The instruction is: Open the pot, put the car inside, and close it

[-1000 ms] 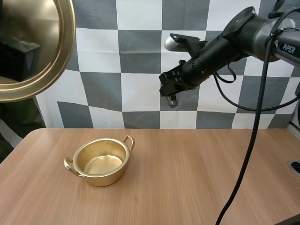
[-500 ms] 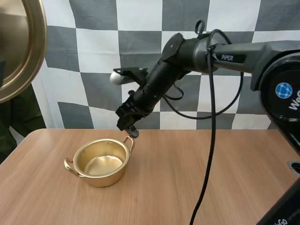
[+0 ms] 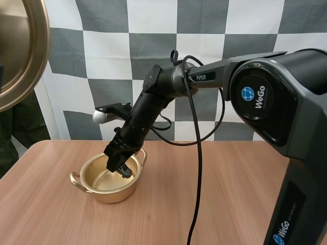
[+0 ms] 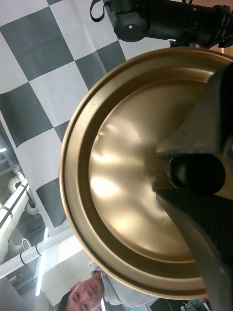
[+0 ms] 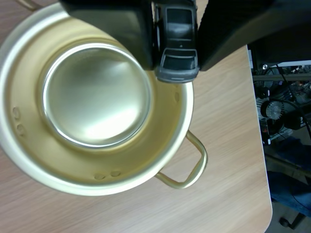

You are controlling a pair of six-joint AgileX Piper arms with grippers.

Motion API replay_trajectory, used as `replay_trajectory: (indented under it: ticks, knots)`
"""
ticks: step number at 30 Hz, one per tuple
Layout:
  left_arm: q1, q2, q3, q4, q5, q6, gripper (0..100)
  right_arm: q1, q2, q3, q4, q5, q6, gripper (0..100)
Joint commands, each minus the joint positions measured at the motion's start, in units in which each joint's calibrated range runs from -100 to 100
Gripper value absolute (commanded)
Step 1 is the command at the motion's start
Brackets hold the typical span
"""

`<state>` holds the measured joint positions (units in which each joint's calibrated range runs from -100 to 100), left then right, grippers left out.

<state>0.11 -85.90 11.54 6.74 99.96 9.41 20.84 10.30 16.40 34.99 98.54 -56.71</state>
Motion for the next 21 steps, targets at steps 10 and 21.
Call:
replay_trajectory:
  ticks: [10, 21]
  knots:
    - [0.05, -0.02, 0.05, -0.45, 0.04, 0.00, 0, 0.87, 4.36, -7.16, -0.11, -2.94, 0.03, 0]
    - [0.05, -0.02, 0.05, -0.45, 0.04, 0.00, 0, 0.87, 13.00, -10.86, 0.19, -5.87, 0.03, 0]
